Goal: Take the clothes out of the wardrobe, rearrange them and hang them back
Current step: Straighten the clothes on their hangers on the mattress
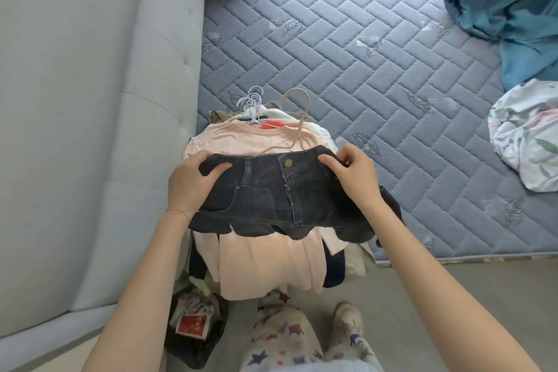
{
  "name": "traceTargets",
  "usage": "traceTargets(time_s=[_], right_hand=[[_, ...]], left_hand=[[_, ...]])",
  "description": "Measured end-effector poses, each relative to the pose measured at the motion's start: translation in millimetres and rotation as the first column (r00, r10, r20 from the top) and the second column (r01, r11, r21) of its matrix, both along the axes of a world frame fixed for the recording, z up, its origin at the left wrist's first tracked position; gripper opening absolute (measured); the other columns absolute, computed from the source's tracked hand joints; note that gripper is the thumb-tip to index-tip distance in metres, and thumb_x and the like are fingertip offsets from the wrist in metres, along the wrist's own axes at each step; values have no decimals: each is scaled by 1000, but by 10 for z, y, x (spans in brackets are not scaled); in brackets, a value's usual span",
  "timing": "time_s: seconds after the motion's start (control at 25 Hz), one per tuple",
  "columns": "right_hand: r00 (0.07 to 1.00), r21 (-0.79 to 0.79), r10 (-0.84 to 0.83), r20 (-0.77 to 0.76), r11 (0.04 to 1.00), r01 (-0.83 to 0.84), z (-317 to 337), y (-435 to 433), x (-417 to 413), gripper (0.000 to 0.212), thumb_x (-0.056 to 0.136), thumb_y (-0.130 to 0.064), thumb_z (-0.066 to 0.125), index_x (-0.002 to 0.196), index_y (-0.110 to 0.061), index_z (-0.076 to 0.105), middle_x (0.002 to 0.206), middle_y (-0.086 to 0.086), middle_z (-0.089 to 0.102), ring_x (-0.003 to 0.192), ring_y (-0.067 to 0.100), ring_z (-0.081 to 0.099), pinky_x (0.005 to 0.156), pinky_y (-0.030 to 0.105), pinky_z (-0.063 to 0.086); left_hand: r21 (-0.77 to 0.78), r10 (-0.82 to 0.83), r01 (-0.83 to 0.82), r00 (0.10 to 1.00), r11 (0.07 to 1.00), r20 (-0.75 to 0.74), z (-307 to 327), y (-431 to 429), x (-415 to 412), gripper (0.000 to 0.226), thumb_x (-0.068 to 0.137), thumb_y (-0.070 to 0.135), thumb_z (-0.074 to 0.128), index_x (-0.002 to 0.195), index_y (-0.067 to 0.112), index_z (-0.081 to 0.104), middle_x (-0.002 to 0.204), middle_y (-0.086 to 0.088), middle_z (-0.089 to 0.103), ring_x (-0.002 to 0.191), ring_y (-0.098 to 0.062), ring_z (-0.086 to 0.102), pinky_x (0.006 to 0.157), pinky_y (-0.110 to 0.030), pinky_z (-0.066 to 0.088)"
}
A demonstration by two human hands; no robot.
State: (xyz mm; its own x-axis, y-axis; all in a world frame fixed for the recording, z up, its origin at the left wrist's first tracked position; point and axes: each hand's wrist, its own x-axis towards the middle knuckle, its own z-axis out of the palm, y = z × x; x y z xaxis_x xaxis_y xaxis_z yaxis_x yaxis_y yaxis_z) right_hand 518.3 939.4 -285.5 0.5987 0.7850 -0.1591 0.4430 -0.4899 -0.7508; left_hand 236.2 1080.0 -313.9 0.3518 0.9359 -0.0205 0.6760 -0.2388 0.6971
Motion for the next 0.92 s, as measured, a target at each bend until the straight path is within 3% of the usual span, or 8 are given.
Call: traceTargets(time_s=[0.16,0.36,0.52,0.68,0.8,0.92], right_hand=[[996,81,-62,-68,994,67,413,-690,98,42,85,-46,68,64,-25,39,60,-8,43,58,9,42,55,24,32],[980,164,-133,-150,974,157,630,-1759,555,50,83,-46,70,68,-6,43,61,4,43,59,14,41,59,32,35],[967,191,-199,-160,955,228,751,-2621,1116,48,83,-47,70,64,-16,39,60,4,43,58,15,42,59,33,35],[960,217,-261,-102,936,278,872,-3313,1740,49,82,-48,71,63,-18,37,59,4,42,56,15,41,57,34,32],[953,202,-299,-41,932,301,928,-3672,2142,50,82,-49,71,62,-19,35,57,-5,36,53,10,35,55,31,28],[945,178,-327,-19,929,325,941,-3893,2574,50,81,-48,71,62,-19,35,56,-6,36,52,10,35,55,32,29]], left_hand=[[70,-90,89,996,994,23,457,-462,182,20,84,45,68,88,26,64,88,6,67,83,-18,60,73,-34,48],[170,-259,254,966,952,5,901,-1204,760,26,82,46,70,86,21,65,89,6,67,86,-12,58,80,-31,47],[219,-340,350,937,911,-84,1106,-1924,1532,29,83,53,65,79,25,57,78,9,62,77,-12,54,68,-27,38],[199,-402,406,914,892,-64,1148,-2511,2277,36,85,52,63,82,16,59,80,-2,63,80,-22,57,76,-40,46],[211,-412,422,906,881,-92,1157,-2867,2738,42,84,55,63,65,23,42,62,7,48,65,-18,48,61,-36,36],[181,-443,450,893,874,-83,1091,-3057,3198,45,83,57,62,65,20,43,58,7,48,61,-18,49,57,-35,34]])
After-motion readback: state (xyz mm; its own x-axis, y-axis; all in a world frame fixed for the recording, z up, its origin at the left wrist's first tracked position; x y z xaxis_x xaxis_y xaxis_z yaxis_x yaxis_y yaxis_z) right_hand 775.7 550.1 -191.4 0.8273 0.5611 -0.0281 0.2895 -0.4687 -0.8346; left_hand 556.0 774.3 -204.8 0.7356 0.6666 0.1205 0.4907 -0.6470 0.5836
